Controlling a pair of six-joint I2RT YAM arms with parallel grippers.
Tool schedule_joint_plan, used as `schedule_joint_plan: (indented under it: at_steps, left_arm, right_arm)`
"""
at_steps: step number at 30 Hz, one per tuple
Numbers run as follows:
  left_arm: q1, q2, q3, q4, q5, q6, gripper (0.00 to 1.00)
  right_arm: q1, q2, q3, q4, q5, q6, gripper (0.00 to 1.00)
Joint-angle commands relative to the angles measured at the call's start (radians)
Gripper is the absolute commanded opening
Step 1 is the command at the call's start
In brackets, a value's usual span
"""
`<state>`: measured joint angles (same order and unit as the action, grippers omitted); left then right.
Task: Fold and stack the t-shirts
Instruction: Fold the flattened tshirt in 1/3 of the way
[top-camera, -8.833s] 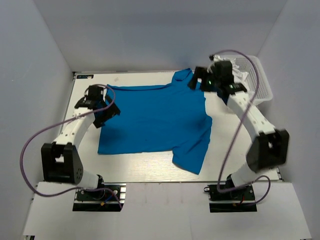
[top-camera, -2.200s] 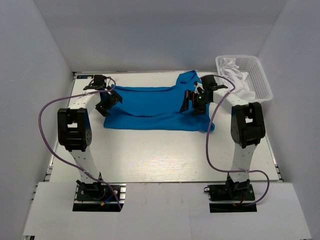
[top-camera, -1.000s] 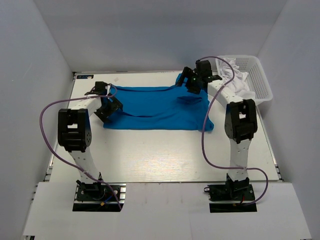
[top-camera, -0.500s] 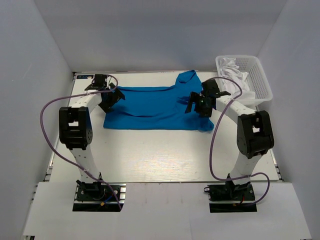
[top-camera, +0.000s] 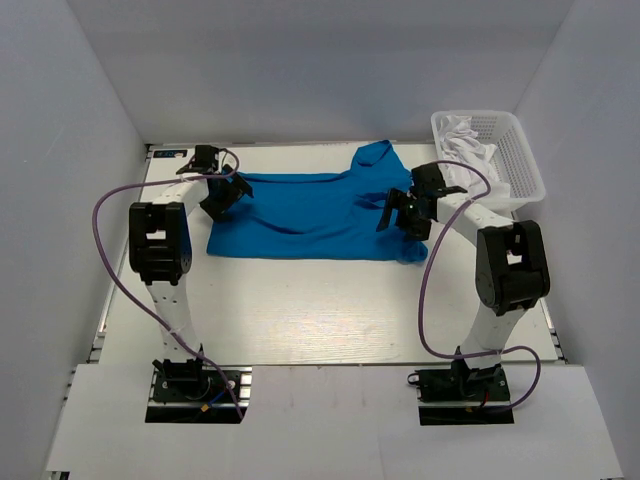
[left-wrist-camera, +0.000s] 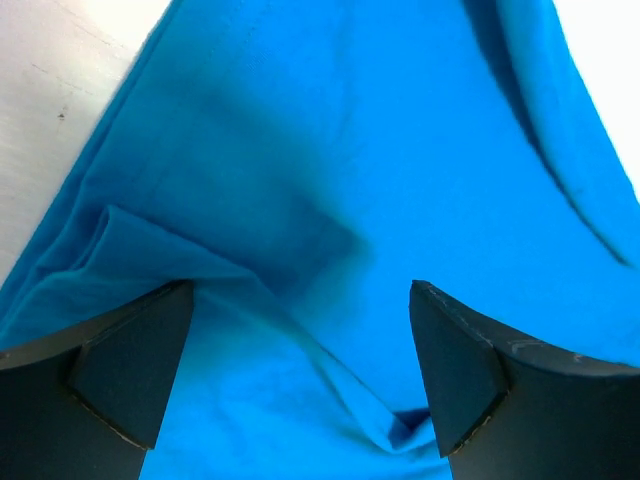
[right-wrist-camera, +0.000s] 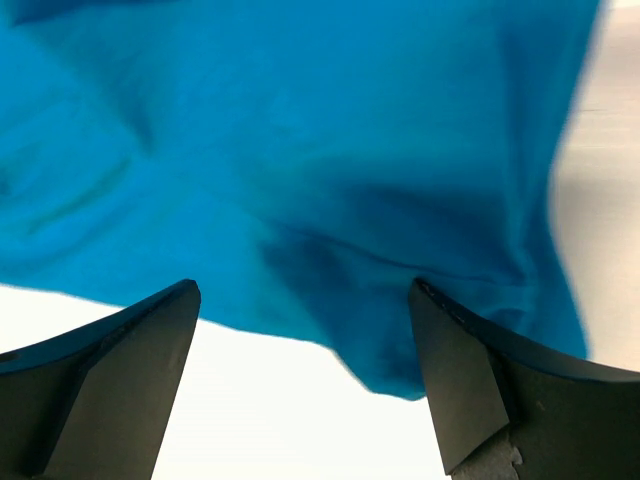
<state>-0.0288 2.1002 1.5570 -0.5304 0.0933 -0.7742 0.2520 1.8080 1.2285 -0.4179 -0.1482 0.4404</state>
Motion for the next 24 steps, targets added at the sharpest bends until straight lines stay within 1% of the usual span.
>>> schedule_joint_plan:
  at_steps: [1, 3, 4, 5, 6, 7, 9, 10, 12, 13, 14, 18, 20, 23, 24]
  left_arm:
    - [0.024, 0.027, 0.051, -0.106, -0.052, -0.029, 1.00]
    - [0.024, 0.050, 0.086, -0.207, -0.093, -0.030, 1.00]
    - [0.024, 0.060, 0.095, -0.230, -0.134, -0.030, 1.00]
    - [0.014, 0.060, 0.095, -0.244, -0.135, -0.020, 1.00]
    - [0.013, 0.049, 0.095, -0.244, -0.135, -0.020, 1.00]
    - [0.013, 0.040, 0.083, -0.244, -0.097, -0.001, 1.00]
    - [0.013, 0.012, 0.063, -0.203, -0.079, 0.000, 1.00]
    - [0.013, -0.029, 0.054, -0.186, -0.066, 0.010, 1.00]
    - [0.013, -0.066, 0.054, -0.177, -0.104, 0.010, 1.00]
    - [0.013, -0.081, 0.078, -0.177, -0.124, 0.010, 1.00]
    - [0.013, -0.109, 0.093, -0.206, -0.157, 0.021, 1.00]
    - [0.003, -0.167, 0.141, -0.235, -0.181, 0.041, 1.00]
    - [0.003, -0.192, 0.117, -0.235, -0.181, 0.050, 1.00]
    - [0.003, -0.241, 0.028, -0.218, -0.135, 0.050, 1.00]
    - [0.003, -0.252, -0.038, -0.206, -0.120, 0.050, 1.00]
  right_arm:
    - [-0.043, 0.030, -0.003, -0.022, 0.033, 0.017, 0.90]
    - [-0.049, 0.048, -0.009, -0.022, 0.022, 0.018, 0.90]
    - [-0.056, 0.051, -0.009, -0.019, 0.012, 0.018, 0.90]
    - [-0.059, 0.059, -0.011, -0.021, 0.010, 0.018, 0.90]
    - [-0.057, 0.076, -0.012, -0.021, 0.001, 0.018, 0.90]
    - [-0.060, 0.082, -0.009, -0.018, -0.007, 0.017, 0.90]
    - [-0.062, 0.096, -0.004, -0.012, -0.020, 0.012, 0.90]
    - [-0.060, 0.102, 0.008, -0.010, -0.022, 0.009, 0.90]
    - [-0.059, 0.106, 0.015, -0.016, -0.019, 0.003, 0.90]
    - [-0.060, 0.099, 0.023, -0.019, -0.019, 0.004, 0.90]
    - [-0.059, 0.097, 0.026, -0.021, -0.008, 0.000, 0.90]
    - [-0.056, 0.054, 0.026, -0.021, 0.010, -0.011, 0.90]
    - [-0.054, 0.030, 0.023, -0.021, 0.022, -0.019, 0.90]
    - [-0.056, 0.010, 0.008, -0.018, 0.025, -0.025, 0.90]
    - [-0.056, 0.010, 0.005, -0.016, 0.018, -0.020, 0.90]
